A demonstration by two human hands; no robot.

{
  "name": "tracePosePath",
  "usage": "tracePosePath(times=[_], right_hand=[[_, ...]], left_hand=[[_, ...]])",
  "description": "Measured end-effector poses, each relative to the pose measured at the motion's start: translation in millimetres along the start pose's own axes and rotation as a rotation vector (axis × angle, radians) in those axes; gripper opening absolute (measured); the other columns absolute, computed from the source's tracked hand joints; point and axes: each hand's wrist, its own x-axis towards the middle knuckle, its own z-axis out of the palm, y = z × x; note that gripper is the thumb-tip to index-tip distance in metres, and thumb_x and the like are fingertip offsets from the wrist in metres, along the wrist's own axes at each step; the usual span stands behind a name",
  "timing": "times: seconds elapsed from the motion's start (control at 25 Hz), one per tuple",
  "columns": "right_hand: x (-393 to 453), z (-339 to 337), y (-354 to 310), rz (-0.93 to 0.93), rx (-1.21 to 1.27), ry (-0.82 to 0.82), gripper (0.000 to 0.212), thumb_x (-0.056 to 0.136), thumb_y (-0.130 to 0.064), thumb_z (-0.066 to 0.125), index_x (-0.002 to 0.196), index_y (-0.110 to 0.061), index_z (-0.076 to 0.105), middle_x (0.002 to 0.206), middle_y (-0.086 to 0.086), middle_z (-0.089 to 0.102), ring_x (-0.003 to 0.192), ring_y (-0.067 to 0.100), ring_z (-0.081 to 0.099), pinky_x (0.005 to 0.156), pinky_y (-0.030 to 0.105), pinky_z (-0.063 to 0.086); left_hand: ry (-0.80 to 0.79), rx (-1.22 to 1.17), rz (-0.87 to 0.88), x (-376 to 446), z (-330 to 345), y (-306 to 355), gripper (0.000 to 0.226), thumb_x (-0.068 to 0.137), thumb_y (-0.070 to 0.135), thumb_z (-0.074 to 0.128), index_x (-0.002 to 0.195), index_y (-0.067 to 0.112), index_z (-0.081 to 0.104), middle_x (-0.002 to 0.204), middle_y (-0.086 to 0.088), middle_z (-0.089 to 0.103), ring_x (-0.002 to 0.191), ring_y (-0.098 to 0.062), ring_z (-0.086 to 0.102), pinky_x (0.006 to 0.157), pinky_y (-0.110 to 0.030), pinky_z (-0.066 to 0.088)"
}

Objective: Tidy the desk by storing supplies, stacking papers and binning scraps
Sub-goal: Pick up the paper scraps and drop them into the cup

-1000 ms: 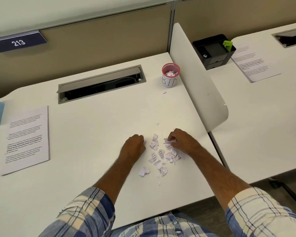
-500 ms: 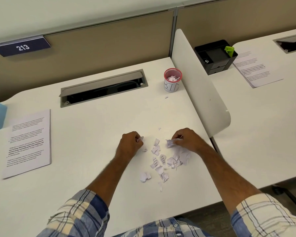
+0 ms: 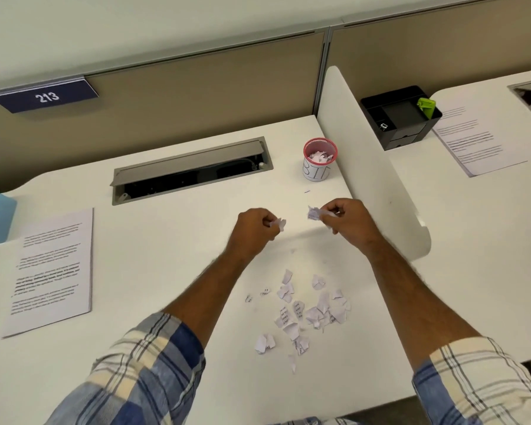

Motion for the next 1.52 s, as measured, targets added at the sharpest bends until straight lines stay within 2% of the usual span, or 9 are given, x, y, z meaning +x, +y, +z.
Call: tracePosePath(times=[0.24, 0.48, 0.6, 0.68, 0.8, 0.96, 1.28, 1.4, 1.52], right_hand=[[65, -10, -30, -0.077, -0.155, 0.188, 0.020, 0.083, -0.029, 0.080, 0.083, -0.011, 0.071, 0.070, 0.002, 0.069, 0.056, 0.015, 0.058, 0.057, 0.030, 0.051], [125, -17, -56, -0.139, -0.336, 0.247, 0.012, 0.088, -0.015, 0.069, 0.098, -0.008, 0.069, 0.094, 0.008, 0.071, 0.079, 0.020, 0.062, 0.062, 0.019, 0.041], [147, -19, -64, -0.141, -0.471, 0.267, 0.016, 0.093, -0.013, 0.065, 0.107, -0.006, 0.069, 0.102, 0.012, 0.072, 0.086, 0.025, 0.065, 0.073, 0.027, 0.048], [159, -19, -65, -0.105, -0.529, 0.251, 0.022, 0.097, -0.016, 0.064, 0.116, -0.006, 0.068, 0.113, 0.014, 0.071, 0.099, 0.029, 0.067, 0.083, 0.032, 0.051], [161, -15, -58, -0.087, -0.544, 0.193, 0.031, 0.099, -0.027, 0.064, 0.122, -0.007, 0.063, 0.119, 0.011, 0.065, 0.105, 0.026, 0.063, 0.089, 0.033, 0.049], [151, -15, -45, -0.149, -0.435, 0.238, 0.021, 0.095, -0.003, 0.059, 0.115, -0.005, 0.064, 0.121, 0.014, 0.064, 0.111, 0.028, 0.061, 0.090, 0.028, 0.050], [107, -13, -15, -0.221, -0.296, 0.274, 0.012, 0.091, -0.005, 0.061, 0.101, -0.009, 0.066, 0.105, 0.008, 0.067, 0.083, 0.013, 0.059, 0.070, -0.001, 0.037], [78, -6, -2, -0.178, -0.299, 0.216, 0.011, 0.090, -0.007, 0.064, 0.101, -0.008, 0.067, 0.102, 0.006, 0.067, 0.082, 0.013, 0.058, 0.070, 0.000, 0.037], [51, 2, 9, -0.115, -0.300, 0.143, 0.011, 0.092, -0.008, 0.065, 0.102, -0.008, 0.069, 0.103, 0.005, 0.068, 0.084, 0.014, 0.060, 0.073, 0.014, 0.042]], left_hand=[[-0.011, 0.029, 0.087, 68, -8, 54, 0.017, 0.092, 0.022, 0.073, 0.085, 0.007, 0.075, 0.073, -0.005, 0.076, 0.061, -0.015, 0.074, 0.064, -0.025, 0.056], [0.014, 0.029, 0.160, 142, -2, 109, 0.005, 0.086, 0.005, 0.070, 0.088, 0.005, 0.075, 0.077, -0.005, 0.074, 0.061, -0.014, 0.074, 0.058, -0.026, 0.059], [0.049, 0.079, 0.188, 171, 6, 127, 0.015, 0.085, 0.005, 0.070, 0.097, 0.007, 0.078, 0.090, -0.005, 0.077, 0.075, -0.015, 0.075, 0.060, -0.015, 0.055], [0.024, 0.124, 0.183, 185, 14, 130, 0.026, 0.086, 0.009, 0.071, 0.111, 0.009, 0.078, 0.108, -0.005, 0.077, 0.096, -0.016, 0.073, 0.075, -0.016, 0.054], [-0.029, 0.148, 0.150, 191, 24, 118, 0.033, 0.088, 0.010, 0.072, 0.121, 0.010, 0.075, 0.122, -0.005, 0.073, 0.109, -0.018, 0.069, 0.089, -0.023, 0.052], [-0.018, 0.047, 0.125, 184, 21, 94, 0.025, 0.088, 0.004, 0.069, 0.111, 0.011, 0.079, 0.111, -0.001, 0.076, 0.097, -0.014, 0.071, 0.089, -0.029, 0.058], [0.022, -0.029, 0.001, 118, -5, 28, 0.024, 0.089, 0.008, 0.065, 0.108, 0.016, 0.077, 0.101, 0.004, 0.074, 0.091, -0.014, 0.071, 0.078, -0.012, 0.051], [0.028, 0.052, 0.011, 74, -12, -6, 0.019, 0.090, 0.013, 0.072, 0.108, 0.017, 0.076, 0.109, 0.002, 0.071, 0.087, -0.009, 0.064, 0.071, 0.000, 0.041], [0.007, 0.107, -0.061, 34, -17, -36, 0.020, 0.091, 0.013, 0.072, 0.111, 0.014, 0.074, 0.115, -0.002, 0.068, 0.090, -0.010, 0.060, 0.078, -0.011, 0.041]])
